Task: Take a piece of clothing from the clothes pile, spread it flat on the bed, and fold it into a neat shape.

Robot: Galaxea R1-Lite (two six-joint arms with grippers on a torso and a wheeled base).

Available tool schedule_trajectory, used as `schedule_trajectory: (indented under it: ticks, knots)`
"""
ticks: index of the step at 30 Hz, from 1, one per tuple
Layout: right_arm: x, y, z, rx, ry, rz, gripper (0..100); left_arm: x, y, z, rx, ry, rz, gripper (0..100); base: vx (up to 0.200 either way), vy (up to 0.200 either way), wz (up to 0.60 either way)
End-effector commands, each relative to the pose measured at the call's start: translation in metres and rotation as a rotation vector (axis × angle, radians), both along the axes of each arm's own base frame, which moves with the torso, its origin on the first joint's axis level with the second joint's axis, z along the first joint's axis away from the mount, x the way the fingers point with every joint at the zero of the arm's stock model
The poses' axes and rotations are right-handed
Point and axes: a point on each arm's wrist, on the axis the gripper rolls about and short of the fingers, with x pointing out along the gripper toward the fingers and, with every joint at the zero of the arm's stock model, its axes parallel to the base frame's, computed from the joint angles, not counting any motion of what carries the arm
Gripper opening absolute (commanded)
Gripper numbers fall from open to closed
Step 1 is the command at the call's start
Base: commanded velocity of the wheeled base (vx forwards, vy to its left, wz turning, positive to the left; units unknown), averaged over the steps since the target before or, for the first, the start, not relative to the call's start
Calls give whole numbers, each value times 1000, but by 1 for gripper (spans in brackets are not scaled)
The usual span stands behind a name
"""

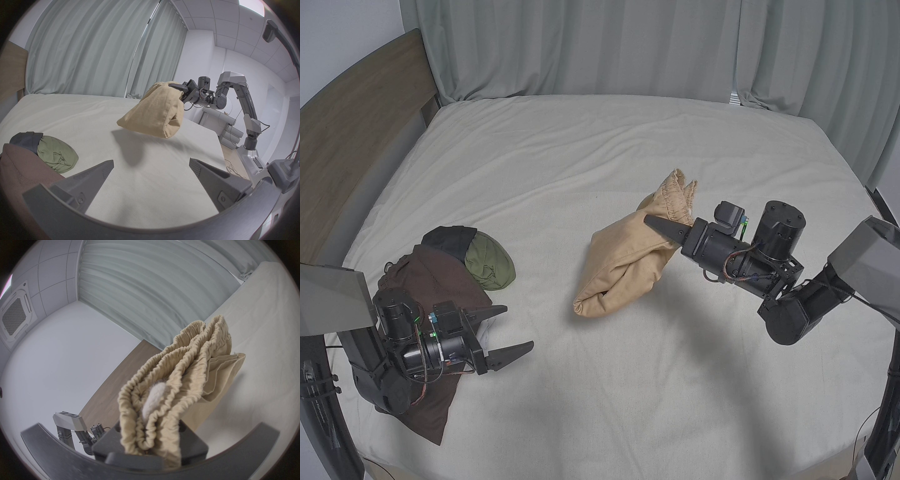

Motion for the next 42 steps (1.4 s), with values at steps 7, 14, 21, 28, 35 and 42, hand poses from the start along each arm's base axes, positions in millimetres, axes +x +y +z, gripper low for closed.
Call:
schedule_trajectory:
  ticks: [7, 14, 21, 28, 35, 42]
  knots:
    - [27, 1, -6, -3, 7, -24, 0, 0, 0, -1, 0, 4, 0, 100, 0, 0, 0]
    - [44, 4, -19, -8, 14, -33, 0, 0, 0, -1, 0, 4, -2, 100, 0, 0, 0]
    - [56, 7, -6, -7, 13, -38, 0, 0, -1, -1, 0, 5, -3, 100, 0, 0, 0]
    - [78, 9, 3, -3, 3, -50, 0, -1, 0, -2, 1, 11, -2, 100, 0, 0, 0]
    - [98, 15, -9, -5, 11, -53, 0, -2, 0, -3, 2, 16, -2, 100, 0, 0, 0]
    - [123, 11, -40, -13, 42, -77, 0, -2, 0, -6, 3, 27, -1, 100, 0, 0, 0]
